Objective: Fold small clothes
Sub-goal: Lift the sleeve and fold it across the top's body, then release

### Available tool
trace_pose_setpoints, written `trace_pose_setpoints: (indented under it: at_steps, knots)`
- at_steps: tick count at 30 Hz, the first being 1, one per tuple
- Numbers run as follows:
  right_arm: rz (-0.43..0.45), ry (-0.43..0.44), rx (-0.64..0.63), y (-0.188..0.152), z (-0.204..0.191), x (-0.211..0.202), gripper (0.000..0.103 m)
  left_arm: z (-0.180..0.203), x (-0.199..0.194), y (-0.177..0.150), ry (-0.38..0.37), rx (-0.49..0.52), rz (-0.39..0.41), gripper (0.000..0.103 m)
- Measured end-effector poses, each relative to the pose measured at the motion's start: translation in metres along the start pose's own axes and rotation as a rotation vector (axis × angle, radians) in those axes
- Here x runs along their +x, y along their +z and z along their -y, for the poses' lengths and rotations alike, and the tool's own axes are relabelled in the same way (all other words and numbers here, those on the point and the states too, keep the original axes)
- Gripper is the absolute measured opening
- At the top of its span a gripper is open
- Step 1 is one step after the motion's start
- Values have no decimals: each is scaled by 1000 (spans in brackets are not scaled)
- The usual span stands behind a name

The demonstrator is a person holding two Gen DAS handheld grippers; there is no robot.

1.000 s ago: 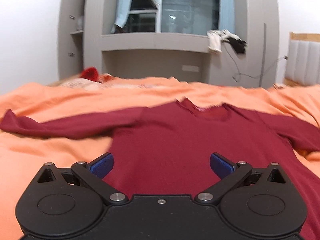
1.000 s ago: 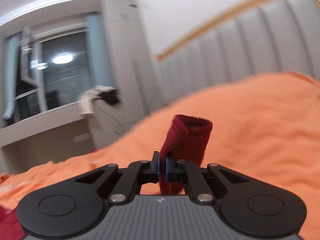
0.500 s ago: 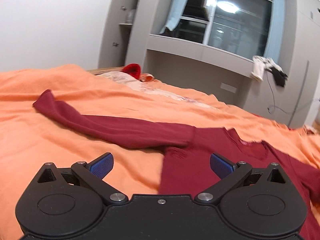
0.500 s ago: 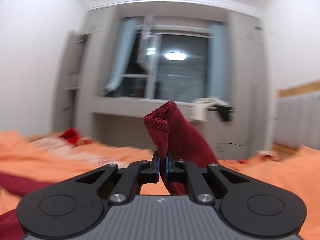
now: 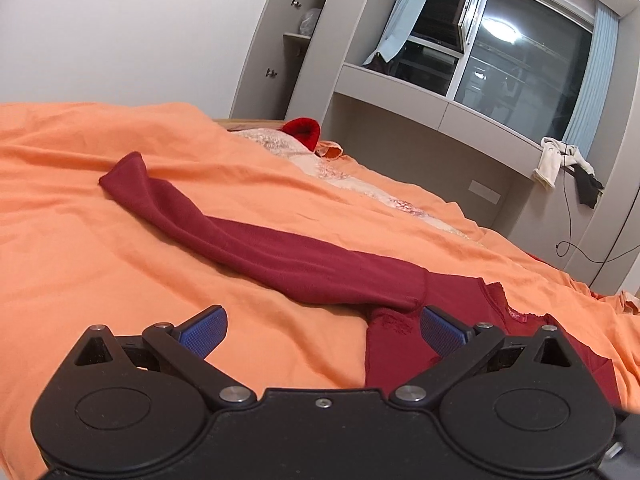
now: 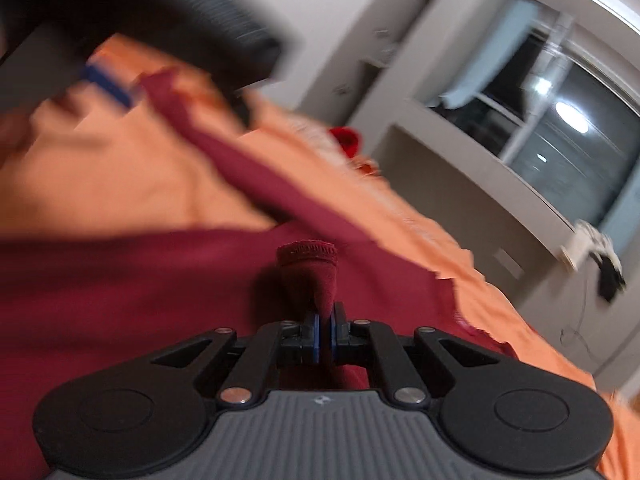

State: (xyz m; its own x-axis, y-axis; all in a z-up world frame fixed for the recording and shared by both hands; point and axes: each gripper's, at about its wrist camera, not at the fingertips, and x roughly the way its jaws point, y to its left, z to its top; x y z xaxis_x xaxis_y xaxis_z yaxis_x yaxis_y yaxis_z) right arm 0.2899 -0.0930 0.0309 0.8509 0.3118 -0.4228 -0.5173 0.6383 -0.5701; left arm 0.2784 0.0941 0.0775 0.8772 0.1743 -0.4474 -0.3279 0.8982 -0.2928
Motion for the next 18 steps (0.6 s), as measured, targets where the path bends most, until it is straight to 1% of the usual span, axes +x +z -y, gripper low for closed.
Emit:
trace_pose_setpoints:
  at_steps: [2, 3, 4, 7, 11, 12, 13, 14, 15, 16, 18]
  knots:
    - [0, 6, -43, -2, -7, -4, 6, 0, 2, -1, -4, 2, -11, 102]
    - [3, 11, -52, -4, -19, -9, 6, 1, 3, -1, -6, 2, -17, 102]
    - [2, 24, -55, -5, -20, -12, 6, 1, 5, -2, -9, 3, -23, 102]
    - [1, 83, -52, -9, -24, -23, 10, 2, 10, -4, -41, -3, -56, 102]
    - [14, 147, -41, -23, -22, -49, 13, 4, 17, -9, -68, 1, -86, 102]
    - [18, 159, -23, -27, -18, -57, 19, 5, 18, -10, -73, 3, -91, 102]
    - [23, 163, -8, -30, -13, -63, 36, 6, 19, -11, -79, 5, -97, 102]
    - [33, 158, 5, -35, -8, -71, 46, 7, 20, -12, -86, 9, -102, 102]
    - [42, 148, 14, -41, -2, -79, 61, 9, 21, -14, -97, 13, -107, 102]
    - [46, 138, 18, -47, 4, -85, 65, 11, 21, -15, -109, 20, -112, 102]
    - [36, 102, 29, -59, 16, -96, 66, 18, 20, -19, -145, 50, -120, 102]
